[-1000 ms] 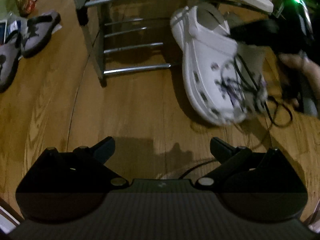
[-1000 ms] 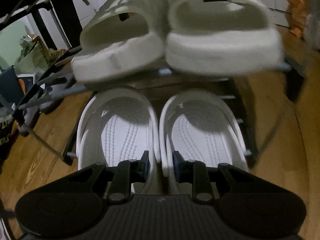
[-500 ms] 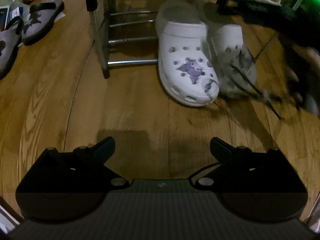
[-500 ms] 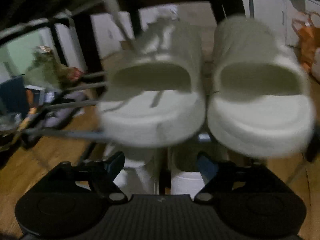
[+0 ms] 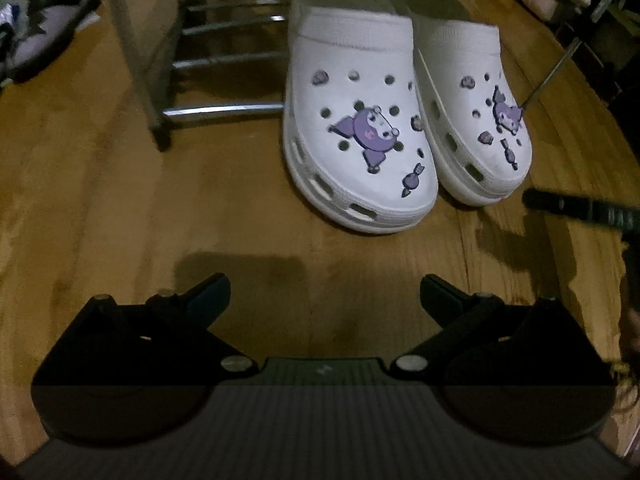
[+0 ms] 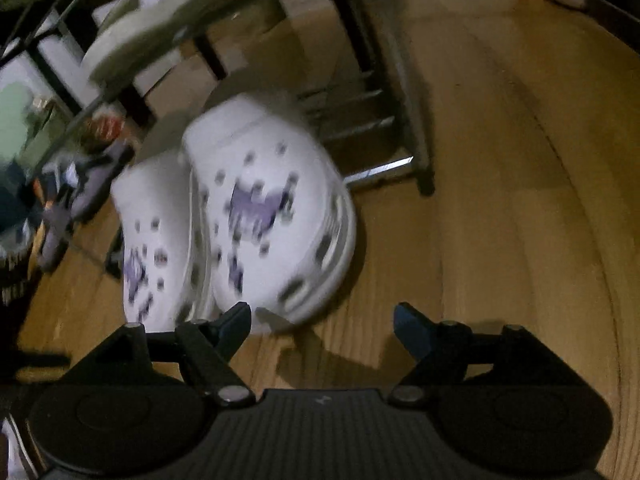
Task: Organize scattered shoes
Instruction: 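Carry the clogs and set them on the rack's bottom shelf with the right tool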
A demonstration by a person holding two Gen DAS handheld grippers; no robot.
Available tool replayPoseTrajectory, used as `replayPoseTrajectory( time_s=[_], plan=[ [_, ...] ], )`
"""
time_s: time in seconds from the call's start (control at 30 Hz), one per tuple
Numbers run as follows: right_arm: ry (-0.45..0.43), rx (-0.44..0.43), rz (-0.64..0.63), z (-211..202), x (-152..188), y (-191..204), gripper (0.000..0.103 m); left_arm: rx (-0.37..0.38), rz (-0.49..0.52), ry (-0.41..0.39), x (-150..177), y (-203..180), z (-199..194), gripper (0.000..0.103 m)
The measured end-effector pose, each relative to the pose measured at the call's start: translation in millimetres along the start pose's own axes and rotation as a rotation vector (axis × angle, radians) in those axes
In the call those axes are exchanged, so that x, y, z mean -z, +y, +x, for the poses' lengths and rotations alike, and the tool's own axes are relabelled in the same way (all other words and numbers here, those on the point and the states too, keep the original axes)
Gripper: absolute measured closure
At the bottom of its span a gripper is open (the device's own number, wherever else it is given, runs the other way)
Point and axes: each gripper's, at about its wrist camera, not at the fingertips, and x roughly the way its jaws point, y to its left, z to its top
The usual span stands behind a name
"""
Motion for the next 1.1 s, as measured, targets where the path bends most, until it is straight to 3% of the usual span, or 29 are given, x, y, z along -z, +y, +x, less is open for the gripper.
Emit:
replayPoseTrajectory(
  time_s=[0.13,0.23,0.37,0.43,0.57,0.67,0.87,1.1],
  plan=[
    [0.071,0.001,-0.13,24.1,4.8,25.2,0.05,-0.03,0.02,-0.011,3.4,-5.9,13.7,0.0],
    [0.074,0.009,-0.137,26.8,9.3,28.0,0.058,-0.081,0.087,-0.02,3.7,-16.8,23.0,0.0],
    [0.082,-0.024,-0.102,40.0,4.6,25.6,0.062,-0.131,0.055,-0.022,-2.7,-15.4,37.3,0.0],
    [0.082,-0.059,-0.121,42.1,5.2,31.4,0.07,-0.139,0.048,-0.026,-3.7,-11.8,41.8,0.0],
    [0.074,-0.074,-0.124,47.4,4.5,43.8,0.072,-0.122,-0.004,-0.017,-3.2,-5.5,46.3,0.0],
    [0.069,-0.099,-0.077,50.2,1.8,43.4,0.072,-0.148,0.002,-0.063,-4.2,-8.5,42.6,0.0],
    [0.049,-0.062,-0.039,51.6,-13.5,48.2,0.072,-0.195,0.018,-0.14,-20.1,-11.3,34.5,0.0],
    [-0.005,-0.015,0.016,62.5,-52.5,43.1,0.072,-0.171,-0.004,-0.159,-35.9,1.4,24.1,0.002]
  ],
)
